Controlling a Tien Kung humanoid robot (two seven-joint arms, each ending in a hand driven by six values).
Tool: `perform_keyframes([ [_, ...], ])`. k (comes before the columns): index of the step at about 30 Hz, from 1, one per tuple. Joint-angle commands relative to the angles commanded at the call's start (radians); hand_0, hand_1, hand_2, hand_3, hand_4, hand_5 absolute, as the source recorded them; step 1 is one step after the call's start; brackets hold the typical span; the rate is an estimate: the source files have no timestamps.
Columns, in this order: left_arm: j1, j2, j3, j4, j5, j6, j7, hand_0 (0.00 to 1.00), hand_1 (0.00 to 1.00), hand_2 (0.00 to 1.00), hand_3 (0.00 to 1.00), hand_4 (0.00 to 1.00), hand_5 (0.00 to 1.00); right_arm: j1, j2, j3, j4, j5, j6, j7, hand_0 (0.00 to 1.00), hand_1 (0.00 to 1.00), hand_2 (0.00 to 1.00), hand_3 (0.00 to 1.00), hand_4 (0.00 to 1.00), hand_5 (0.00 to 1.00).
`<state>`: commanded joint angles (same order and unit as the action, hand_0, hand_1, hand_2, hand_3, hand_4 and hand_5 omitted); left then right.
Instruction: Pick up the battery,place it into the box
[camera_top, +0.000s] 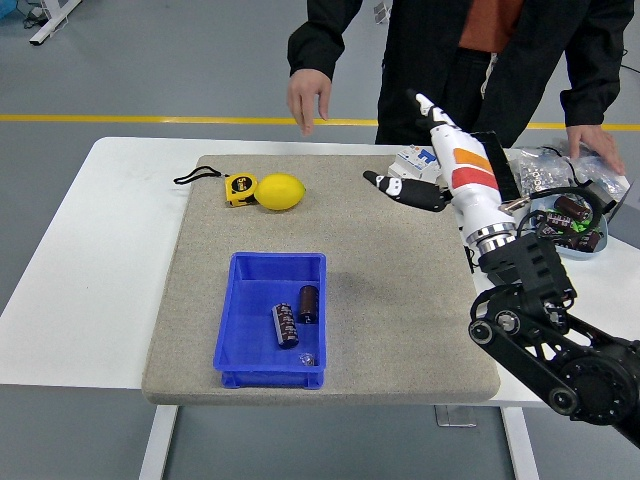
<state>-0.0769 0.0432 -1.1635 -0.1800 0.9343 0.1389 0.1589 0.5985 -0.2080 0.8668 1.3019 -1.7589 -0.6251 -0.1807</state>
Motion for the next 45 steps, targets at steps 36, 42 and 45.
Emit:
perform_keyframes([
  [36, 0.008, -0.011, -0.004, 0.0, -0.004, 0.002, 0.0, 0.759, 0.709, 0.737, 0.635, 0.704, 0.631, -0.227, -0.028, 0.288, -0.097, 0.304, 0.015, 0.094, 0.773, 0.767, 0.863, 0.906, 0.998, 0.541],
  [42, 0.005, -0.011, -0.003, 0.0, -0.002, 0.001, -0.001, 0.76, 0.709, 0.737, 0.635, 0.703, 0.633, -0.24, -0.031, 0.304, -0.088, 0.38, 0.046, 0.155, 0.785, 0.774, 0.862, 0.902, 0.998, 0.566],
  [45, 0.002, -0.011, -0.002, 0.0, -0.005, 0.0, -0.002, 0.76, 0.709, 0.737, 0.635, 0.703, 0.634, -0.25, -0.034, 0.311, -0.082, 0.503, 0.11, 0.254, 0.858, 0.818, 0.849, 0.887, 0.998, 0.814],
])
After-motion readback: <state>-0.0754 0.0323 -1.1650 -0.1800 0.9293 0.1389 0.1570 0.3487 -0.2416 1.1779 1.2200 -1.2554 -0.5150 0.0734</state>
